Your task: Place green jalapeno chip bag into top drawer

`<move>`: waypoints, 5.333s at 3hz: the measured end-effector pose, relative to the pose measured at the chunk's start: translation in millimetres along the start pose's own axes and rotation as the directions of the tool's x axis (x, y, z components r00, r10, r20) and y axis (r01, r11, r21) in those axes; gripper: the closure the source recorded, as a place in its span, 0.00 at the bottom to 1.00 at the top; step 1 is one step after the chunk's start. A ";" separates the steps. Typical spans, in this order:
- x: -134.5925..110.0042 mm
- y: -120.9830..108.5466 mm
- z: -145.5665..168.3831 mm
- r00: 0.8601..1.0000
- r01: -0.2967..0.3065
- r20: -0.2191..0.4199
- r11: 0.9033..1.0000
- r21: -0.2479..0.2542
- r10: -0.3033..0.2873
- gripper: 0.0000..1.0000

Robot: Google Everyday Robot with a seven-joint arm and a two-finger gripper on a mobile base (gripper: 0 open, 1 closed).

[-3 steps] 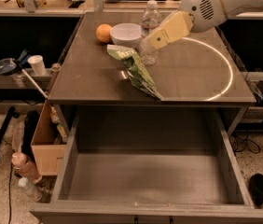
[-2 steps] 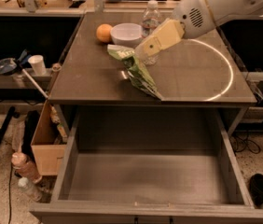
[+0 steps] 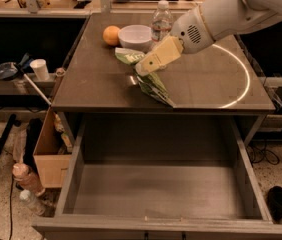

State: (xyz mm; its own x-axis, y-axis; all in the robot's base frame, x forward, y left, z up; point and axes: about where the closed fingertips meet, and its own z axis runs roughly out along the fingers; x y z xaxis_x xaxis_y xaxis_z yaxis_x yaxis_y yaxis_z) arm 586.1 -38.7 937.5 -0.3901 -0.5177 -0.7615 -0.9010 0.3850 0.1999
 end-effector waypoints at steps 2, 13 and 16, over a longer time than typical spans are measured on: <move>6.3 -8.9 25.3 1.000 0.013 -0.018 1.000 0.026 -0.012 0.00; -13.0 18.6 -12.0 0.998 0.061 0.012 0.996 0.071 -0.062 1.00; 29.4 63.7 -57.2 0.995 0.056 0.072 0.994 0.096 -0.063 1.00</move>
Offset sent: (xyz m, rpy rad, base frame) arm 0.0163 0.0141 -0.0313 -0.0433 -0.0309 -0.0256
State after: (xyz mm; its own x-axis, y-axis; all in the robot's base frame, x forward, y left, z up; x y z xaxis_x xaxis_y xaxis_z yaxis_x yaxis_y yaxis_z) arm 506.4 -73.1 963.0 -0.3177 -0.4848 -0.8149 -0.8991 0.4271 0.0965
